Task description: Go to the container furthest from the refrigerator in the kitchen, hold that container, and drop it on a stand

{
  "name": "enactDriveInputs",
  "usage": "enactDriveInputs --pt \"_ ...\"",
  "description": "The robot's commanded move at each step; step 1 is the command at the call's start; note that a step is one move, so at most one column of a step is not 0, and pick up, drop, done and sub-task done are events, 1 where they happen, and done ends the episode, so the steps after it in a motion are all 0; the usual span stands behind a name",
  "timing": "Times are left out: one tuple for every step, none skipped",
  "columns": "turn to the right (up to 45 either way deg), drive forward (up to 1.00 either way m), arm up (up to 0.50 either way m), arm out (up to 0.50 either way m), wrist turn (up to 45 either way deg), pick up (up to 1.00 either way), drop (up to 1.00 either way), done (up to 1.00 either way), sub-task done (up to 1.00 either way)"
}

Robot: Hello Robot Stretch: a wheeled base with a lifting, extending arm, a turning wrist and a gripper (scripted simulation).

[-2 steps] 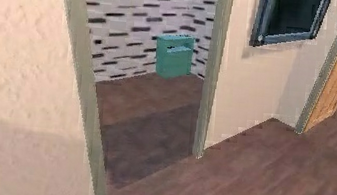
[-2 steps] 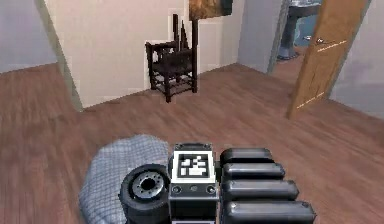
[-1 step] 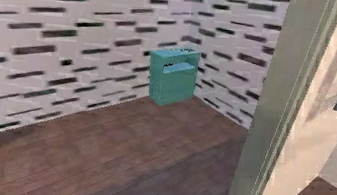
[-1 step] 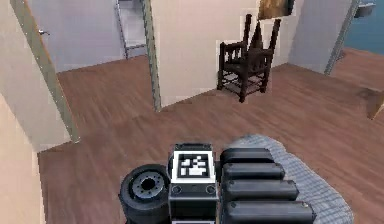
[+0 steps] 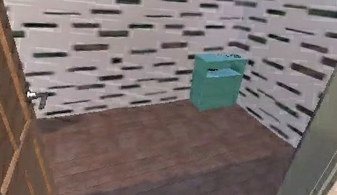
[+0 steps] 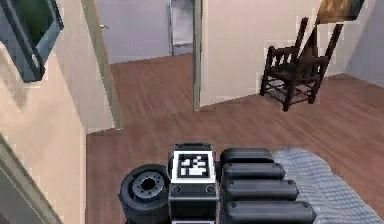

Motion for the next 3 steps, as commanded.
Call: enactDriveInputs --pt "0.0 0.1 0.0 0.0 0.0 0.0 0.0 0.0 0.0" --pt "-18.0 0.0 0.0 0.0 0.0 0.0 0.0 0.0 0.0" --pt "0.0 1.0 0.0 0.0 0.0 0.0 0.0 0.0 0.0"
